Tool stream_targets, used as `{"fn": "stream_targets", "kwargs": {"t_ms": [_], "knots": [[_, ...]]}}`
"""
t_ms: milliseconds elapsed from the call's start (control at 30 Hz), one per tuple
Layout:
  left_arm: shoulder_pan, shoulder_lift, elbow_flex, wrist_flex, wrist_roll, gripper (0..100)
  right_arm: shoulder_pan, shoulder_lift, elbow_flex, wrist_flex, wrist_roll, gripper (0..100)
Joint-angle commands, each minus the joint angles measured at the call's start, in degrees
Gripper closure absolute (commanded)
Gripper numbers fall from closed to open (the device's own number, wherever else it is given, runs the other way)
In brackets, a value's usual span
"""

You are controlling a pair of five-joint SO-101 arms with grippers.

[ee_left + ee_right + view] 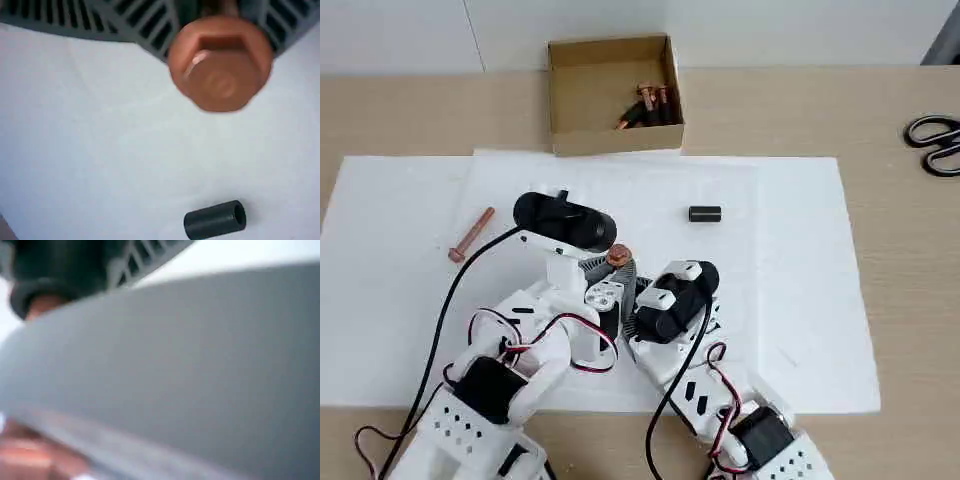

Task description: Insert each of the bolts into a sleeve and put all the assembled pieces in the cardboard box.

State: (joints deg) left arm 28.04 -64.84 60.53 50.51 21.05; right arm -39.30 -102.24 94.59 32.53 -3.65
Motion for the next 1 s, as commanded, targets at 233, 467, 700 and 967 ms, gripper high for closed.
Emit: {"fn": "stream_targets", "kwargs": {"t_ms": [233, 467, 700, 967], "knots": [[2.64, -0.18, -0.31, 2.64, -2.99, 98, -0.04, -1.01, -0.88, -1.36, -0.35, 99.5], [2.20, -0.44, -6.02, 10.37, -1.41, 82, -0.04, -1.01, -0.88, -1.36, -0.26, 99.5], [-4.57, -0.44, -19.21, 21.36, 0.88, 80, 0.13, -1.01, -0.88, -1.36, -0.26, 99.5], [-17.67, -0.44, -26.95, 30.42, -8.79, 80, 0.75, -1.01, -0.88, -1.36, -0.18, 99.5]]}}
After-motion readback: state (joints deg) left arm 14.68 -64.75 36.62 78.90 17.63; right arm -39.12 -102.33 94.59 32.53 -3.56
